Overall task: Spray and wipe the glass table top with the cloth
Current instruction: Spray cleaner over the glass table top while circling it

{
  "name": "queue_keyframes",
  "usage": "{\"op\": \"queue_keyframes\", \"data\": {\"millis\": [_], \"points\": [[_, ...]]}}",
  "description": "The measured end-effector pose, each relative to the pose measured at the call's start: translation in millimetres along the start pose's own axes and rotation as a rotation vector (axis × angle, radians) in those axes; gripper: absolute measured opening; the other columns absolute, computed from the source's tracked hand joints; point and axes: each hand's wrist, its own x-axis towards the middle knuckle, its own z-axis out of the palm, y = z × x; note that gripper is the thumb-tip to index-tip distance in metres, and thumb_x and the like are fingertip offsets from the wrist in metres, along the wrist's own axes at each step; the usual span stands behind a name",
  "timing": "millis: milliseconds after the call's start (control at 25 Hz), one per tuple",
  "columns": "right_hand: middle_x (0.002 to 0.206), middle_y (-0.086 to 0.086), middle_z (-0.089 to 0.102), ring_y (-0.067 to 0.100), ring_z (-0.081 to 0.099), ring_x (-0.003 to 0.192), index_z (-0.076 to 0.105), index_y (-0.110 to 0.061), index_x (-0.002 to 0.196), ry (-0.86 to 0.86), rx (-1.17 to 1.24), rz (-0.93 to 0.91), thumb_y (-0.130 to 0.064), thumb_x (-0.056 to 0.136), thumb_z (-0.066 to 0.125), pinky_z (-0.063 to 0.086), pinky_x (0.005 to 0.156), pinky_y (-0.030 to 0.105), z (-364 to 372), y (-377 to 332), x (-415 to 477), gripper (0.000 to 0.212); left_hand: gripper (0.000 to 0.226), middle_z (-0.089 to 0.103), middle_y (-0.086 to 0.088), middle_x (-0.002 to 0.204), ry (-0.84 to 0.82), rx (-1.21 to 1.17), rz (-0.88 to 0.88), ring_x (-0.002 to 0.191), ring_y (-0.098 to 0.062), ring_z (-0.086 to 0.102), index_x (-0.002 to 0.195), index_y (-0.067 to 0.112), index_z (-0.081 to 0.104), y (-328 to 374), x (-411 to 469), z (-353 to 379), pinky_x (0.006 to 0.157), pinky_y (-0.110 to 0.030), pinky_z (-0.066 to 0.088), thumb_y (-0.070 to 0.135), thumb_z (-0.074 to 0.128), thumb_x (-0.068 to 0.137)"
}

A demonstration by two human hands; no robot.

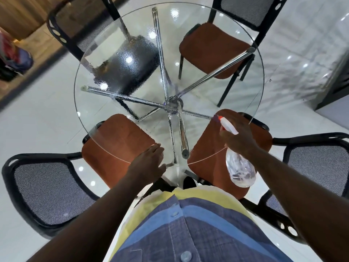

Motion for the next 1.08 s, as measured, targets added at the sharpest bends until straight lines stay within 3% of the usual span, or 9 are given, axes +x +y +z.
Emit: {"op": "queue_keyframes", "data": {"millis": [80, 240, 400, 480, 640, 800, 1080], "points": [[0.090, 0.009, 0.070, 0.032, 0.072, 0.075, 0.073, -0.003, 0.118, 0.020, 0.045, 0.109, -0.002, 0.093, 0.068, 0.064, 0.072, 0.044, -9.9, 15.3, -7.1, 0.026, 0.065, 0.042, -0.005, 0.162, -0.021, 0.009, 0.007, 0.147, -0.024, 0.042, 0.148, 0.015, 0.048, 1.9, 3.2, 1.1, 0.111, -0.036, 0.042, 0.038, 0.070, 0.091], [0.075, -0.001, 0.064, 0.025, 0.068, 0.059, 0.069, -0.014, 0.096, 0.081, 0.070, 0.179, -0.004, 0.092, 0.067, 0.061, 0.054, 0.039, -22.4, 39.3, -23.6, 0.011, 0.065, 0.039, -0.003, 0.164, -0.058, 0.021, 0.028, 0.148, -0.024, 0.040, 0.150, 0.016, 0.047, 12.6, 11.6, 3.0, 0.113, -0.037, 0.040, 0.038, 0.067, 0.092], [0.065, -0.005, 0.058, 0.019, 0.060, 0.053, 0.063, -0.038, 0.076, 0.109, 0.109, 0.237, -0.006, 0.089, 0.065, 0.059, 0.053, 0.040, -26.7, 51.4, -42.3, 0.034, 0.068, 0.032, 0.002, 0.168, -0.082, 0.027, 0.040, 0.151, -0.020, 0.035, 0.155, 0.019, 0.042, 26.1, 21.1, 3.7, 0.118, -0.037, 0.034, 0.039, 0.065, 0.094], [0.065, -0.012, 0.060, 0.020, 0.061, 0.055, 0.064, -0.044, 0.077, 0.088, 0.096, 0.226, -0.009, 0.089, 0.067, 0.062, 0.056, 0.045, -23.3, 55.5, -51.8, 0.037, 0.067, 0.032, 0.002, 0.168, -0.096, 0.037, 0.061, 0.152, -0.019, 0.034, 0.155, 0.020, 0.042, 30.2, 24.5, 3.9, 0.119, -0.037, 0.034, 0.039, 0.064, 0.095], [0.073, -0.010, 0.065, 0.021, 0.068, 0.066, 0.060, -0.035, 0.079, -0.009, 0.039, 0.145, -0.024, 0.083, 0.065, 0.066, 0.066, 0.048, -10.1, 54.7, -72.8, 0.012, 0.067, 0.032, 0.003, 0.168, -0.098, 0.062, 0.081, 0.151, -0.017, 0.035, 0.155, 0.021, 0.041, 32.9, 27.3, 3.6, 0.118, -0.036, 0.034, 0.039, 0.063, 0.095], [0.080, -0.002, 0.066, 0.029, 0.072, 0.076, 0.061, -0.033, 0.083, -0.082, 0.045, 0.188, -0.008, 0.093, 0.073, 0.067, 0.071, 0.054, 1.6, 52.3, -87.7, 0.028, 0.067, 0.034, 0.003, 0.167, -0.097, 0.066, 0.105, 0.150, -0.018, 0.036, 0.154, 0.021, 0.042, 29.7, 28.5, 0.5, 0.118, -0.037, 0.033, 0.040, 0.064, 0.094], [0.077, 0.001, 0.067, 0.027, 0.070, 0.068, 0.066, -0.024, 0.084, -0.037, 0.047, 0.181, -0.015, 0.087, 0.073, 0.065, 0.064, 0.054, 12.5, 38.5, -89.7, 0.012, 0.067, 0.032, 0.003, 0.168, -0.102, 0.050, 0.119, 0.151, -0.019, 0.034, 0.156, 0.021, 0.041, 11.3, 23.2, -10.1, 0.120, -0.038, 0.034, 0.040, 0.064, 0.096]]}}
